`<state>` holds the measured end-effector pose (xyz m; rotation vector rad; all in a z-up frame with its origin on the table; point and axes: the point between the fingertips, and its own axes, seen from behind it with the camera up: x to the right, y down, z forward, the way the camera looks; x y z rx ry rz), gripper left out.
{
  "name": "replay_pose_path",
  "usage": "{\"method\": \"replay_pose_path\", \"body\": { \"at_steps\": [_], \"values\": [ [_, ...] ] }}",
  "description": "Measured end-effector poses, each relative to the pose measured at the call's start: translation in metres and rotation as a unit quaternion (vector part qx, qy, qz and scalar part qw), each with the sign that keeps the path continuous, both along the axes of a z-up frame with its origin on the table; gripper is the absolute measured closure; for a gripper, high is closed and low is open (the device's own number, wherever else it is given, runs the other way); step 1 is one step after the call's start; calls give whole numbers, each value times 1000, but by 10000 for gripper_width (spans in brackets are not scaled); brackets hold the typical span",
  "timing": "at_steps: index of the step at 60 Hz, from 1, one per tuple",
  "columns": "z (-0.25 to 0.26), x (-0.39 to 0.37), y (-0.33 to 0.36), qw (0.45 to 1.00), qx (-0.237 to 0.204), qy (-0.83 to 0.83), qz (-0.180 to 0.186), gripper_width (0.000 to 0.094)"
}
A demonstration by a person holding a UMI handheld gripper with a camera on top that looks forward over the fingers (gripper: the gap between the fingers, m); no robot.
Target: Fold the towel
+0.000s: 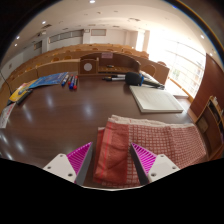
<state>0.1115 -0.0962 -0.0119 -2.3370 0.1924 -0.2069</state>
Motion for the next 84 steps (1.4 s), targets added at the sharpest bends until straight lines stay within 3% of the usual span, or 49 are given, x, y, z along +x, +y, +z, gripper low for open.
{"method": "replay_pose_path", "body": {
  "at_steps": [5,14,23,29,35,40,46,52,56,62,71,84],
  "values": [
    [2,1,10,999,21,-21,14,407],
    [2,-3,14,998,9,-52,28,844],
    [6,-17,6,1000,-4,-26,13,896],
    [30,-63,-7,998,0,55,32,896],
    [82,-100,-14,990,41,115,66,896],
    [129,-106,-19,980,84,163,72,896],
    [157,-82,-23,977,116,171,54,895],
    [139,-28,-27,982,111,150,26,893],
    [109,10,-30,987,90,131,4,859],
    [86,56,-28,993,93,76,-7,651],
    [75,126,-46,996,72,-24,-40,70],
    [104,106,-74,996,81,-26,-15,94]
  ]
}}
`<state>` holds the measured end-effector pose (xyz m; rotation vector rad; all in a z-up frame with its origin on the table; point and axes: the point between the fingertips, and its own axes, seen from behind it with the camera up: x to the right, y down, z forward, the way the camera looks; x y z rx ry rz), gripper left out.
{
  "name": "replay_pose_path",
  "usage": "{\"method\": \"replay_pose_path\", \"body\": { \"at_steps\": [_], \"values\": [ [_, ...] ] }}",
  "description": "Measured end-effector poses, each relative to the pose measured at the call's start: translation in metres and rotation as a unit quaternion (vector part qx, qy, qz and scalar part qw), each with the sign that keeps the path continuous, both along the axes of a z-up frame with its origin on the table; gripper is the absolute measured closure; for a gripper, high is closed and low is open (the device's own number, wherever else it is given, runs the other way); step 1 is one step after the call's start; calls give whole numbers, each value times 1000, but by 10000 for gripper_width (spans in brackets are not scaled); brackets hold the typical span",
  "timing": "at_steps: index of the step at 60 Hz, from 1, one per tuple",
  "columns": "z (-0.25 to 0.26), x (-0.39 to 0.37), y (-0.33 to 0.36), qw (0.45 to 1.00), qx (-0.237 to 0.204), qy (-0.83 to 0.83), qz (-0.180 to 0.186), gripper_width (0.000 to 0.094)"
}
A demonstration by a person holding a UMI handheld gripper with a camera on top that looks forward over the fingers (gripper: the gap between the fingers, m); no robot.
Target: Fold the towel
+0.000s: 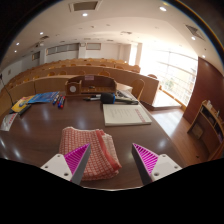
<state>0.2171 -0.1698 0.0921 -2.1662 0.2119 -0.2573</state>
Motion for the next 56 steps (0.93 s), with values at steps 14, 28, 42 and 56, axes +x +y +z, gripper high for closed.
{"method": "replay_pose_path", "body": {
  "at_steps": [14,28,42,56],
  "values": [
    [45,-64,-51,999,21,-3,40,86],
    [92,-128,-147,998,48,-12,36,85],
    [106,-177,-244,998,41,-2,42,88],
    [127,-196,-285,997,54,-24,52,88]
  ]
}}
